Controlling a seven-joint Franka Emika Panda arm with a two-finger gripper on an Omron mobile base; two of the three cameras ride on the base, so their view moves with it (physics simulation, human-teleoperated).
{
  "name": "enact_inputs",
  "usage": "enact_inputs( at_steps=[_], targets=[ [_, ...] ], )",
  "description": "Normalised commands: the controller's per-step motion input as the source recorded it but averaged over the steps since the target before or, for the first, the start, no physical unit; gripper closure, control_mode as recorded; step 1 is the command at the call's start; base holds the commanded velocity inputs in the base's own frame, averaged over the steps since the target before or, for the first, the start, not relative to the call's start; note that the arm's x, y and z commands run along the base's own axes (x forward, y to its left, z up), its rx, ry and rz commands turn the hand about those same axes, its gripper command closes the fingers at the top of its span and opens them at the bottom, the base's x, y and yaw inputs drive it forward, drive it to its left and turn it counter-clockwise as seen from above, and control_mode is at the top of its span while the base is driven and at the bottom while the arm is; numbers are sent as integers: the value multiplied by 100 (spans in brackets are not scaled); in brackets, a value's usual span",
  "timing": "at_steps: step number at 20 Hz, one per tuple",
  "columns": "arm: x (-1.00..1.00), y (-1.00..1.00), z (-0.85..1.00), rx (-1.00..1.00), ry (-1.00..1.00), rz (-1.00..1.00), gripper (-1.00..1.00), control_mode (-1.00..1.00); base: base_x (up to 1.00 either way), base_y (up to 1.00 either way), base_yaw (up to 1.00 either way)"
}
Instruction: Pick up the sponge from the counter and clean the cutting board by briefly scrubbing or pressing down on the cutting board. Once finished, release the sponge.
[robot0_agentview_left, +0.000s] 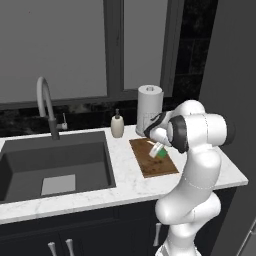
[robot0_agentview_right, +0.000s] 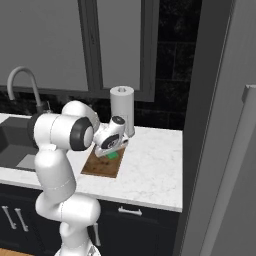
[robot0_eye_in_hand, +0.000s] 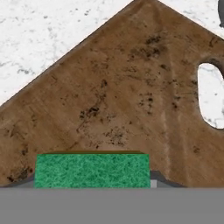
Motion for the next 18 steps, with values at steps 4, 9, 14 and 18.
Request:
enact_inputs(
  at_steps=[4,9,14,18],
  targets=[
    [0,-26,0,-5,23,0,100,-100,0,0,0],
    [-2,-51,4,-3,23,0,100,-100,0,0,0],
    [-6,-61,12,-2,14,0,100,-100,0,0,0],
    [-4,-52,1,-2,8,0,100,-100,0,0,0]
  ],
)
